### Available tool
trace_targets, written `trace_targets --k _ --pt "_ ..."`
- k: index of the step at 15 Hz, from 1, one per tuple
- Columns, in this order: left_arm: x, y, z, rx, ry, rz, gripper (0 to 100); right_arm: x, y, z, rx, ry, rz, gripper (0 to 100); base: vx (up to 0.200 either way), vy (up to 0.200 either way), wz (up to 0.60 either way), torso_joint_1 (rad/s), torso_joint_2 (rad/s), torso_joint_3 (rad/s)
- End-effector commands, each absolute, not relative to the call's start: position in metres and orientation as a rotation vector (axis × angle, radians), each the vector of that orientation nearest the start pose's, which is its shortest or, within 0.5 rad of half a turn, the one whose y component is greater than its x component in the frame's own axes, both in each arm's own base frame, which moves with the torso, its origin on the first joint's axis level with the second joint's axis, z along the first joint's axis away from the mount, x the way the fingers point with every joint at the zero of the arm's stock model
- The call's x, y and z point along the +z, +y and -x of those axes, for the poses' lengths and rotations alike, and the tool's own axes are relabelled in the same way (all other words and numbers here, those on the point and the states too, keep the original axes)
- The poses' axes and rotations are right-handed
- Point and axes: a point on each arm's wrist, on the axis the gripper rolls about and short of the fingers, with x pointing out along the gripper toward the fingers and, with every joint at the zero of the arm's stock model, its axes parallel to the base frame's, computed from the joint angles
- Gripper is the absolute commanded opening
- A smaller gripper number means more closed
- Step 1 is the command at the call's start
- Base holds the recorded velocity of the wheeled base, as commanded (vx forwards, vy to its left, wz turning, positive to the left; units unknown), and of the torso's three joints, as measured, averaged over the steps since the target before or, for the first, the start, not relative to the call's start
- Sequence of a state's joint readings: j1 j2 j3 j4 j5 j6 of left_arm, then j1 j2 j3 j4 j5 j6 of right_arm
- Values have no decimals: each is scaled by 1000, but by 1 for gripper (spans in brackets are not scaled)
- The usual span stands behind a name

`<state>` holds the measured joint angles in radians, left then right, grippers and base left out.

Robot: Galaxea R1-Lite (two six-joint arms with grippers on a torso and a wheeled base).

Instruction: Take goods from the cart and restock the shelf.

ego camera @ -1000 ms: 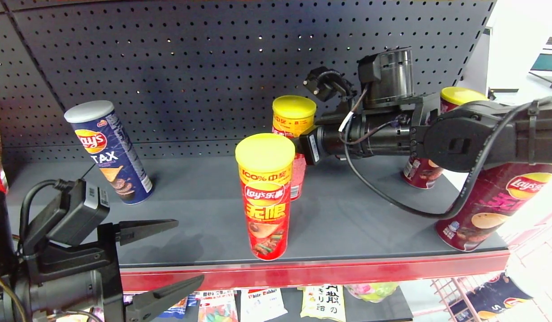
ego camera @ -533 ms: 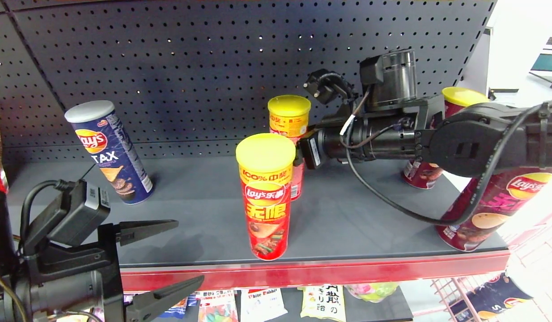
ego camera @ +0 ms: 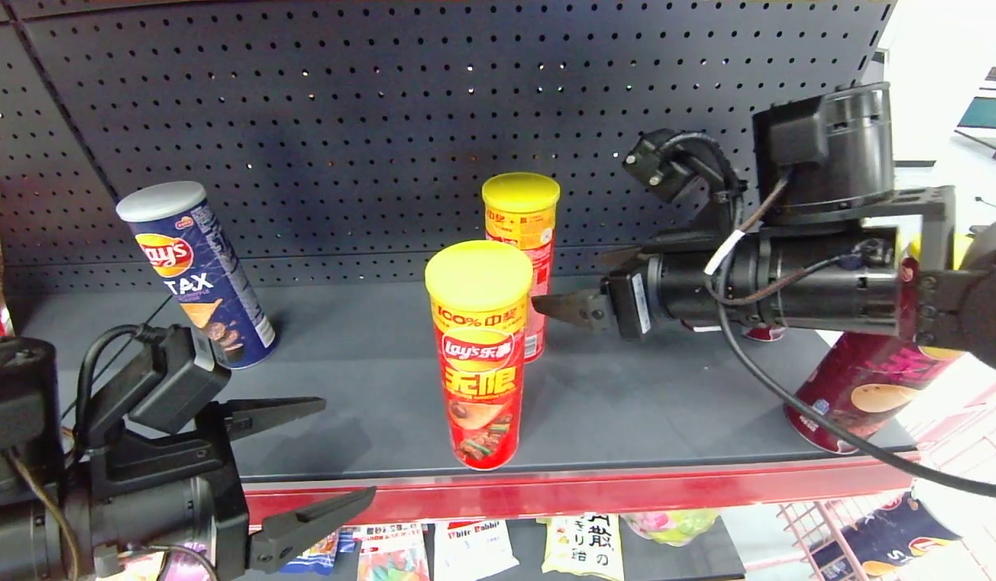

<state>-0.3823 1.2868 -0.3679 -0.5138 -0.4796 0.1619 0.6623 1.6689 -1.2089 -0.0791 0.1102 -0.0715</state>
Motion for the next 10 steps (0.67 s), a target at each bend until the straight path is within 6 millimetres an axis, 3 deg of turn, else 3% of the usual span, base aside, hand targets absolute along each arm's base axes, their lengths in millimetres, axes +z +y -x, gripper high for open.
trace_targets --k 1,3,10 --pt "151 -77 -164 -871 375 -129 100 267 174 -219 766 297 158 100 0 0 0 0 0 0" --pt "149 -77 -166 -856 389 -131 100 272 161 -203 739 276 154 100 0 0 0 0 0 0" --pt "141 -83 -188 -832 444 -135 100 280 95 -119 733 138 124 100 0 0 0 0 0 0"
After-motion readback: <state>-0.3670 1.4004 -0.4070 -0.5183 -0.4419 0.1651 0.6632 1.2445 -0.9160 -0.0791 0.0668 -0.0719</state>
